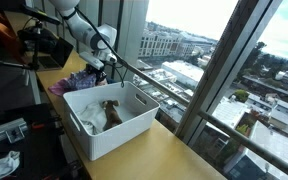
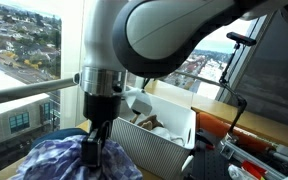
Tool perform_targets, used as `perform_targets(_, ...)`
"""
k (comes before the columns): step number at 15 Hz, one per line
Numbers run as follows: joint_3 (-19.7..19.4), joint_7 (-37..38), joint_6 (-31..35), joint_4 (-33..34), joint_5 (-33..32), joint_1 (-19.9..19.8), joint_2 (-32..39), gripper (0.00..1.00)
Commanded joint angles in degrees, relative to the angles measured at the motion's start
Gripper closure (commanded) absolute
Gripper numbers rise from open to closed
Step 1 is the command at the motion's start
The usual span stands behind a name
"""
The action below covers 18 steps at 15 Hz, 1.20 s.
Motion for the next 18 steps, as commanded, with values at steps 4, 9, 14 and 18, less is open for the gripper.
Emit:
perform_targets(4,-1.14,-1.13,-0.28,-3.29,1.27,-2.92,-9.00,0.00)
perform_targets(9,-3.70,-1.39,0.24,-6.00,1.20,-6.44,-12.53,0.00)
perform_targets(14,-6.88,-0.88,1.29,-11.06,-0.32,-8.72,-14.61,0.00)
perform_targets(18,-10.62,0.80,3.54,-16.41,-4.28,-9.13,-16.11,0.00)
